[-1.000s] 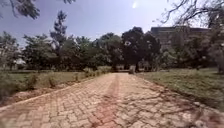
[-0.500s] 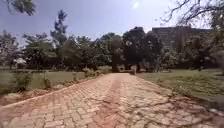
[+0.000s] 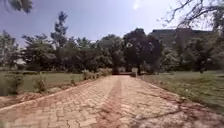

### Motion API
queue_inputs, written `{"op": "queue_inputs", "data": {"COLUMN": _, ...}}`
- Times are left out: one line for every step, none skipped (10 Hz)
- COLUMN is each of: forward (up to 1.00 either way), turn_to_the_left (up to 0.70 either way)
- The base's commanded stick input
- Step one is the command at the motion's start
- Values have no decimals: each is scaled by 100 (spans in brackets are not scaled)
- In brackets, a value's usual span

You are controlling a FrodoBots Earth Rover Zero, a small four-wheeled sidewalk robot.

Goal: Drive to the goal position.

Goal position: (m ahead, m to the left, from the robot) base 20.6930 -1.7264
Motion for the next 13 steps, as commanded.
{"op": "queue_inputs", "data": {"forward": 70, "turn_to_the_left": 0}}
{"op": "queue_inputs", "data": {"forward": 70, "turn_to_the_left": 0}}
{"op": "queue_inputs", "data": {"forward": 70, "turn_to_the_left": 0}}
{"op": "queue_inputs", "data": {"forward": 70, "turn_to_the_left": 0}}
{"op": "queue_inputs", "data": {"forward": 70, "turn_to_the_left": 0}}
{"op": "queue_inputs", "data": {"forward": 70, "turn_to_the_left": 0}}
{"op": "queue_inputs", "data": {"forward": 70, "turn_to_the_left": 0}}
{"op": "queue_inputs", "data": {"forward": 70, "turn_to_the_left": 0}}
{"op": "queue_inputs", "data": {"forward": 70, "turn_to_the_left": 0}}
{"op": "queue_inputs", "data": {"forward": 70, "turn_to_the_left": 0}}
{"op": "queue_inputs", "data": {"forward": 70, "turn_to_the_left": 0}}
{"op": "queue_inputs", "data": {"forward": 70, "turn_to_the_left": 0}}
{"op": "queue_inputs", "data": {"forward": 70, "turn_to_the_left": 0}}
